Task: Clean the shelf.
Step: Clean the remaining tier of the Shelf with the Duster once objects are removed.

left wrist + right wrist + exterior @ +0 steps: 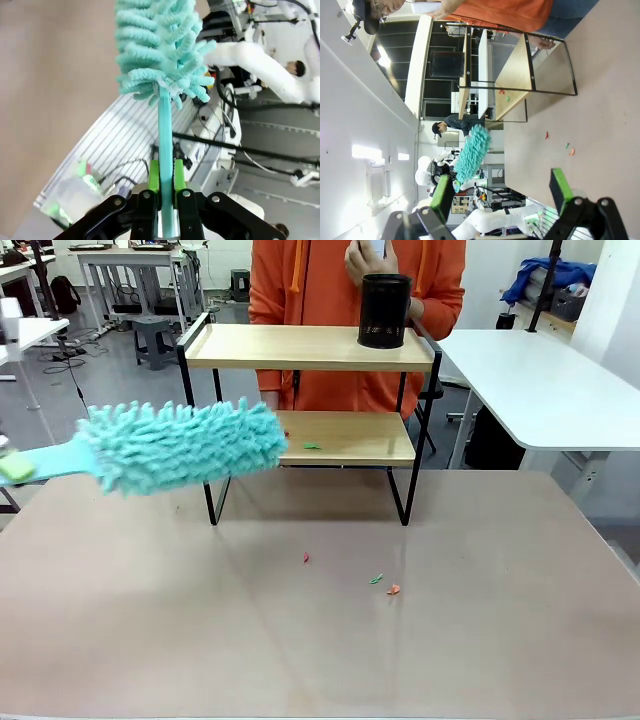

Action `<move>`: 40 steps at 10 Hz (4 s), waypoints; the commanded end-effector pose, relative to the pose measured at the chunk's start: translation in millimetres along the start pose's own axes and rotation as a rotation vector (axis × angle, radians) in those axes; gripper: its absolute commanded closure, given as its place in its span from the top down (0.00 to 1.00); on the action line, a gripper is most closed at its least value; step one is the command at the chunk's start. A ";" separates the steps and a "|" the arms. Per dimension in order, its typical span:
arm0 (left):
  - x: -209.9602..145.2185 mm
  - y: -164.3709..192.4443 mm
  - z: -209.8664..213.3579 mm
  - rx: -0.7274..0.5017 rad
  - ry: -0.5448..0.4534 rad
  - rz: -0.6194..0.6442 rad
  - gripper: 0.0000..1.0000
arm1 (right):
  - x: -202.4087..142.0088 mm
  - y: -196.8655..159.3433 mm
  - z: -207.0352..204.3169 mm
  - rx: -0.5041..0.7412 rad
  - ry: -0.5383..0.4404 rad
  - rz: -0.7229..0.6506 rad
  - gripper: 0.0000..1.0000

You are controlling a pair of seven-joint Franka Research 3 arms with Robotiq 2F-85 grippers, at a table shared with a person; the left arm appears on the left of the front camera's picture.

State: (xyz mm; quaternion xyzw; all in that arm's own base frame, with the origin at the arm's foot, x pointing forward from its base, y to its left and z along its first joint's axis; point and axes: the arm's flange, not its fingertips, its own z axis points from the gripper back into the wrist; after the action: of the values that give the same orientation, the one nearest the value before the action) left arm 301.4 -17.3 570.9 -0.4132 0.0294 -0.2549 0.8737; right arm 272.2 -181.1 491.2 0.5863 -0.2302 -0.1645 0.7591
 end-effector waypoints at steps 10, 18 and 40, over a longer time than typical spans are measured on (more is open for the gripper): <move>94.1 3.5 -75.8 0.313 -0.402 0.190 0.00 | 2.0 0.9 -0.8 0.020 -0.012 0.025 1.00; 119.3 33.6 -102.7 0.480 -0.439 0.230 0.00 | 2.0 0.9 -0.8 0.020 -0.012 0.025 1.00; -11.1 2.5 55.0 -0.332 0.162 -0.402 0.00 | 2.0 0.9 -0.8 0.020 -0.012 0.025 1.00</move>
State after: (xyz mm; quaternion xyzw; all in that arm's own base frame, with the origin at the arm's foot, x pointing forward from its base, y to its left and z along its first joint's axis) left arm 313.1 -8.3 577.6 -0.5012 0.1182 -0.4583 0.7244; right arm 272.2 -181.0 491.2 0.5862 -0.2301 -0.1642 0.7593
